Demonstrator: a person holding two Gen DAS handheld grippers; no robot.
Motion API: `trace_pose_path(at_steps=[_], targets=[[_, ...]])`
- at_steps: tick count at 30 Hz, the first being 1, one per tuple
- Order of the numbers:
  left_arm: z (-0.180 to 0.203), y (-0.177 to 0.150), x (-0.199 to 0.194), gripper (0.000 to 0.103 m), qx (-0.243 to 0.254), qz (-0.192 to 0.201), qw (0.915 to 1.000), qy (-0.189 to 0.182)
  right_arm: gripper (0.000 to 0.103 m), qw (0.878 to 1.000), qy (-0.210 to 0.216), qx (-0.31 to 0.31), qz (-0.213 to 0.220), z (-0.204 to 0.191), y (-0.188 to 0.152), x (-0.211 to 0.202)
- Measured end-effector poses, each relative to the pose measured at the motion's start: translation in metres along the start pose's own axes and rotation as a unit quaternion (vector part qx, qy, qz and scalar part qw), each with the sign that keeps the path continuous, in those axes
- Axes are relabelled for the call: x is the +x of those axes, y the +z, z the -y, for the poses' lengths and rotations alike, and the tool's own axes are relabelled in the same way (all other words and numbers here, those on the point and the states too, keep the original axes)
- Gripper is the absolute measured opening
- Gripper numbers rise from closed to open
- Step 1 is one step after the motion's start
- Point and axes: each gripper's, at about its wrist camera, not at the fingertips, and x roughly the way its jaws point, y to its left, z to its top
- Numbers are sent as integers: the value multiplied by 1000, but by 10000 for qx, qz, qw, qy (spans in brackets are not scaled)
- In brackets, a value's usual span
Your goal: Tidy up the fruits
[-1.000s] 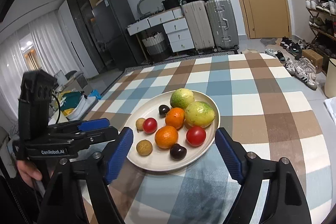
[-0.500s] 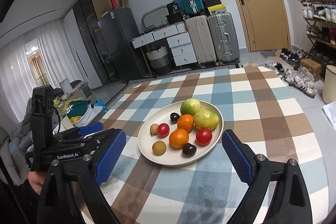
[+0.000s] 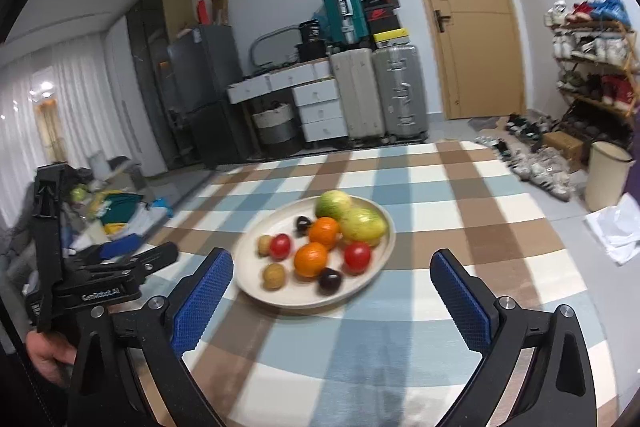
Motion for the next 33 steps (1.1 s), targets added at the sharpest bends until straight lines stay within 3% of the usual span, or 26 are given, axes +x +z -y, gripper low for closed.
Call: trace_pose_path(at_steps=[7,15,18,22,26,33], targets=[[9,-14,-3,102,335,522,9979,186,101,9999,-66,-94,110,4,-11,6],[5,-13,-6,102,191,736,9971,-90,101,9993,-201,-284,142,0,-17,10],[4,-14,-9,102,162,828,9964,-17,101,9993,-148,-282,204,0,-18,7],[3,-19,-23,102,135,1232,9922,163,103,9982,-138,-275,524,1,-19,-6],[12,-19,-23,102,370,1264,9912,142,103,9981,-177,-343,488,-2,-18,-3],[10,-19,-23,102,344,1257,9914,99,103,9971,-239,-561,453,-11,-20,-1]])
